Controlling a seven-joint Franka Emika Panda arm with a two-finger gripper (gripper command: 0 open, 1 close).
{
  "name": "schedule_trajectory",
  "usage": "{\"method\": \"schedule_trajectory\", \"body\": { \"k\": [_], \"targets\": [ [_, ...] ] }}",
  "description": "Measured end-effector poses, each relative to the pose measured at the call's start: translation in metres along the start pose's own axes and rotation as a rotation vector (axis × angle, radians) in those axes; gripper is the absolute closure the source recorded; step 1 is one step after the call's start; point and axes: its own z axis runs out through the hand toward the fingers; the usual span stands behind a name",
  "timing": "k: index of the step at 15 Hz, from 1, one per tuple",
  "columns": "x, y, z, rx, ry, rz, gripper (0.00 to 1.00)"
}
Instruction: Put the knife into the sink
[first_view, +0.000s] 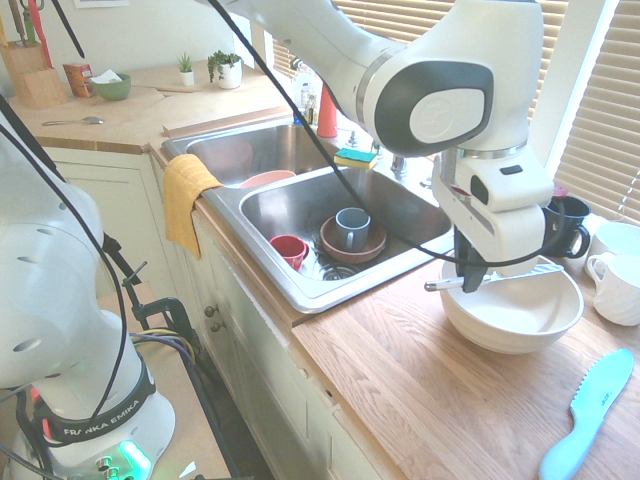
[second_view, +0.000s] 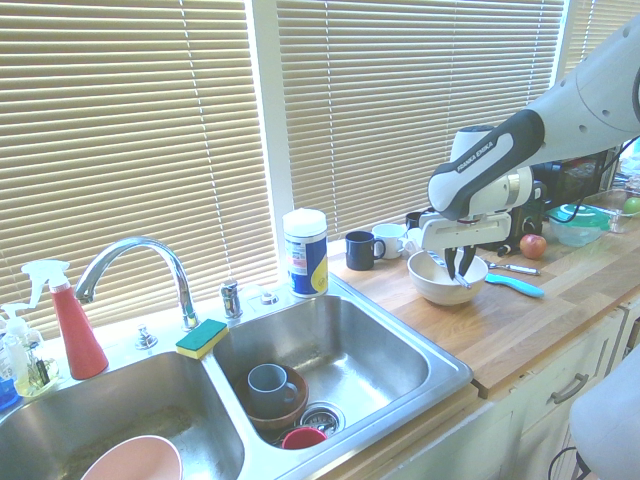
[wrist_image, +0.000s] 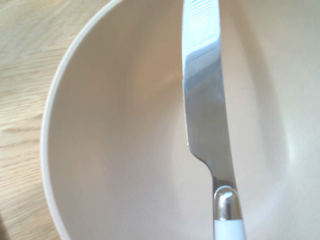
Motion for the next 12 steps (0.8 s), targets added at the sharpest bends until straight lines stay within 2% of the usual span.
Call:
{"method": "schedule_trajectory", "body": {
  "k": [7, 12],
  "targets": [
    [0.002, -0.008, -0.009, 0.024, 0.007, 0.003, 1.00],
    [-0.016, -0.036, -0.080, 0.105, 0.015, -0.058, 1.00]
  ]
}}
